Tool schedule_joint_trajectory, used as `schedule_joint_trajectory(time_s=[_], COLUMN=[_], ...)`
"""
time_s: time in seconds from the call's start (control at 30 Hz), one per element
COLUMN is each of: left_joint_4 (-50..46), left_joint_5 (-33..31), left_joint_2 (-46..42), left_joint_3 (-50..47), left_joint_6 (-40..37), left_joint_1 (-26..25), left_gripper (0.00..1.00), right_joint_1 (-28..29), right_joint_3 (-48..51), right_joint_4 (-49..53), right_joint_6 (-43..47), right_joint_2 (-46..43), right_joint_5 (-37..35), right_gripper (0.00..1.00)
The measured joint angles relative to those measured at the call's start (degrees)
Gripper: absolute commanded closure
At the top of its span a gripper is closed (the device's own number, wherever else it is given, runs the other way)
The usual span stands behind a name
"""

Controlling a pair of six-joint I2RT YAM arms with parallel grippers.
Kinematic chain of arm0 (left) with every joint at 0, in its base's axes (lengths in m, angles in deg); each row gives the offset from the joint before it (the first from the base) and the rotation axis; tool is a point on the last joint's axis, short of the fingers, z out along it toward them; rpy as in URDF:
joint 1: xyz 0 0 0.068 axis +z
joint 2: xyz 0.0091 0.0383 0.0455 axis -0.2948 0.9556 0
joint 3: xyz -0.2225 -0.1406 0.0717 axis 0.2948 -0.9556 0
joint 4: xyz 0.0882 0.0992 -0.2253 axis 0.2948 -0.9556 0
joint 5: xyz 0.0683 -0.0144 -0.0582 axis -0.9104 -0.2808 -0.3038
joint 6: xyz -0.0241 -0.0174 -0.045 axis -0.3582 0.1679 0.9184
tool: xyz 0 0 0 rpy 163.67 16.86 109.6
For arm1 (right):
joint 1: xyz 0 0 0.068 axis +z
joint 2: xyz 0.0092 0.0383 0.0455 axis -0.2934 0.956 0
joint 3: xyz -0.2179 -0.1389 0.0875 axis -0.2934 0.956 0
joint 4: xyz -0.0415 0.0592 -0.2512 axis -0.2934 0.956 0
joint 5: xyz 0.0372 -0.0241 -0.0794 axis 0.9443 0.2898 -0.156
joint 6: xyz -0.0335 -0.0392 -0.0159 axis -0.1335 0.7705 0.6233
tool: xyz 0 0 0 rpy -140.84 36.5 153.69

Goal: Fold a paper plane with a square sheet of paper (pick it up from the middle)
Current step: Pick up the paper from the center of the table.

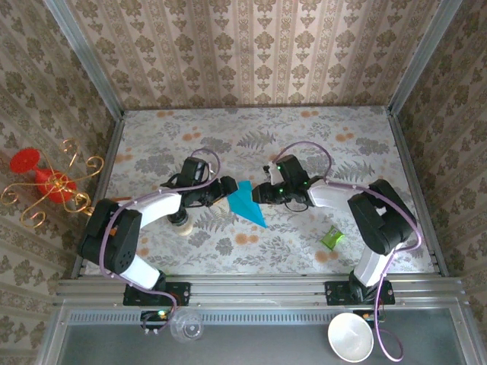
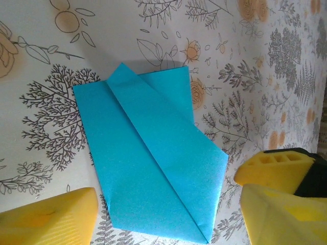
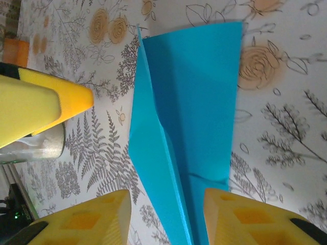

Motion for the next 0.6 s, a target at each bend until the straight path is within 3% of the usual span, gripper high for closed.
schedule_joint_trajectory(time_s=[0.2, 0.4, 0.6], left_joint_4=[2.1, 4.1, 7.6], left_joint_5=[0.0, 0.5, 2.2], left_joint_2=[-1.6, -1.7, -3.5], left_joint_3=[-1.4, -2.7, -4.4], left_joint_6=[0.5, 0.5, 0.5], left_joint_1=[0.4, 1.1, 2.6], left_gripper=[0.19, 0.19, 0.18], right_joint_1=[0.0, 0.0, -0.5], right_joint_3=[-3.0, -5.0, -3.6], right_joint_4=[1.2, 2.0, -1.8], right_joint_6=[3.3, 5.6, 3.3], right_joint_2=[4.5, 6.9, 5.7], right_joint_5=[3.2, 5.0, 5.9], right_gripper=[0.7, 0.92, 0.97])
